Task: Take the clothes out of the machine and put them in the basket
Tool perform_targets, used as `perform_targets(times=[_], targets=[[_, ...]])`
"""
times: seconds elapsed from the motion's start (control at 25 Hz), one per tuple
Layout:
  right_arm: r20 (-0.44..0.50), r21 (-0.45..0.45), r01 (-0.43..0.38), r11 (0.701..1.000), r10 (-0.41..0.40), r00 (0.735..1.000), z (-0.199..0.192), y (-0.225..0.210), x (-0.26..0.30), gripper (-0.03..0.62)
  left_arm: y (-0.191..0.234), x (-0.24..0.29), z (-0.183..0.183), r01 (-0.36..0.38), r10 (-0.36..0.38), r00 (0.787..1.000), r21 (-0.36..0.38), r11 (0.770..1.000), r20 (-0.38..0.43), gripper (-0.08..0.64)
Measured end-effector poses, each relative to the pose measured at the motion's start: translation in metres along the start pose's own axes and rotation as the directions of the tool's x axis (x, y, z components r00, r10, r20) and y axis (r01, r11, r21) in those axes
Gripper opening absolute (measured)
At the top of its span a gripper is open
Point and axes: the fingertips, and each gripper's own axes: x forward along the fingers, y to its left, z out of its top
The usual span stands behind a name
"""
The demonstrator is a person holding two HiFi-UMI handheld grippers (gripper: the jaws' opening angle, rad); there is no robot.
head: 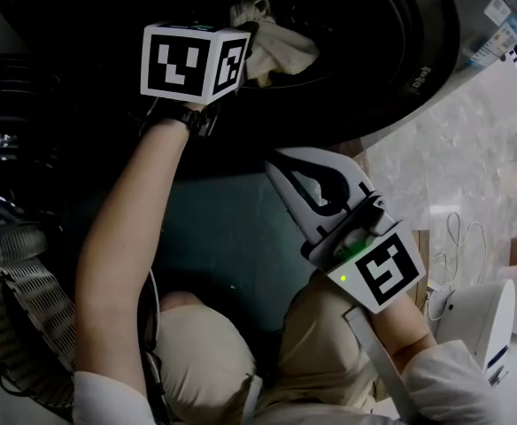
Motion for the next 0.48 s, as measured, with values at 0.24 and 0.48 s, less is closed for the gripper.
perform_targets(times=[0.24,0.48], targets=[[-0.004,0.000,-0.009,1.000,0.009,1.000,0.008,0.002,0.009,0.014,-0.017,-0.030,0.012,0.071,-0.069,0.994,-0.016,0.997,0.082,0.114],[-0.089,0.073,-0.067,0.995,0.073,0.993,0.042,0.019,0.024,0.014,-0.026,-0.061,0.013,0.183,-0.172,0.978,-0.079,0.980,0.121,0.112]])
